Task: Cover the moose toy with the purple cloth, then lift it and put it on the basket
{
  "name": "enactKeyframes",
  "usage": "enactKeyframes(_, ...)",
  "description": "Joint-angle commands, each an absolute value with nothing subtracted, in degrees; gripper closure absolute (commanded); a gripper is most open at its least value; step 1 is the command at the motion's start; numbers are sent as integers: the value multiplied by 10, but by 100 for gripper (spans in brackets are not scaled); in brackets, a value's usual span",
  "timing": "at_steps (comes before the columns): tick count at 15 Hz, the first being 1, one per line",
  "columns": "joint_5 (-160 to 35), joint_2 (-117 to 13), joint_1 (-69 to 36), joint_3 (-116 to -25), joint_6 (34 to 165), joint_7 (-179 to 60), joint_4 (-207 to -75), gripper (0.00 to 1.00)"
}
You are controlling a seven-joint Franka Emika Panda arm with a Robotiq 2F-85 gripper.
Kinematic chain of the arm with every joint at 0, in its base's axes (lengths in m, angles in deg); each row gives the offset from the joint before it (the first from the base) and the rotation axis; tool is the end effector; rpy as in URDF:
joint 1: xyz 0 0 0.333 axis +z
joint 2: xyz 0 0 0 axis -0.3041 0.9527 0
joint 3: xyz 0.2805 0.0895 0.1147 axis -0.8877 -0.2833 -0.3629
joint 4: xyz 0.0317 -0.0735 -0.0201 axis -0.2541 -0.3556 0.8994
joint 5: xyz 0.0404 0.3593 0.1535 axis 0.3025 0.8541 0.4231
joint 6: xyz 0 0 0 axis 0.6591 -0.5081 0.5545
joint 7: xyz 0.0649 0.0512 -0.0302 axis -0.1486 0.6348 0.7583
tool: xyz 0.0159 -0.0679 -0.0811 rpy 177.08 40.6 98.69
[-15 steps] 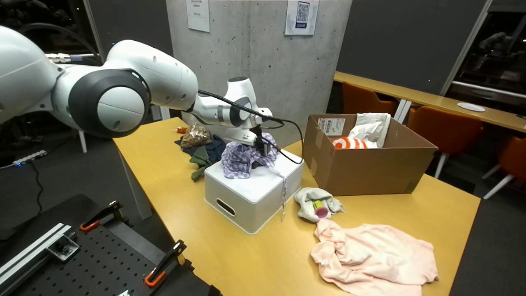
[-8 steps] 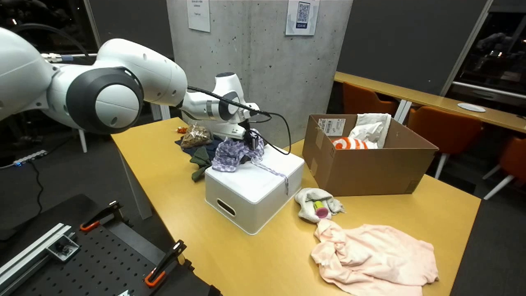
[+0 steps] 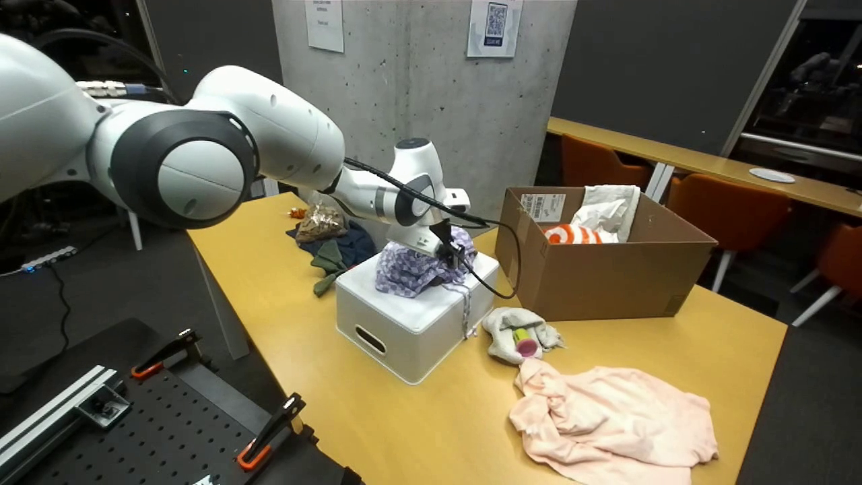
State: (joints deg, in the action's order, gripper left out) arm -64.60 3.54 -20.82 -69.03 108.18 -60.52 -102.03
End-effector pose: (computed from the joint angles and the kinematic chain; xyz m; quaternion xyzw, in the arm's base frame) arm 0.7972 -0.0885 0.1186 0.9841 -0.0503 0.1505 0.0801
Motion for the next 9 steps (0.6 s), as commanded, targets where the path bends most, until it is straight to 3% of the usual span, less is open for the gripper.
enactKeyframes(1, -653, 1, -188, -685, 1091, -616, -1061, 94)
enactKeyframes(9, -642, -140, -169, -706, 1269, -590, -1229, 94)
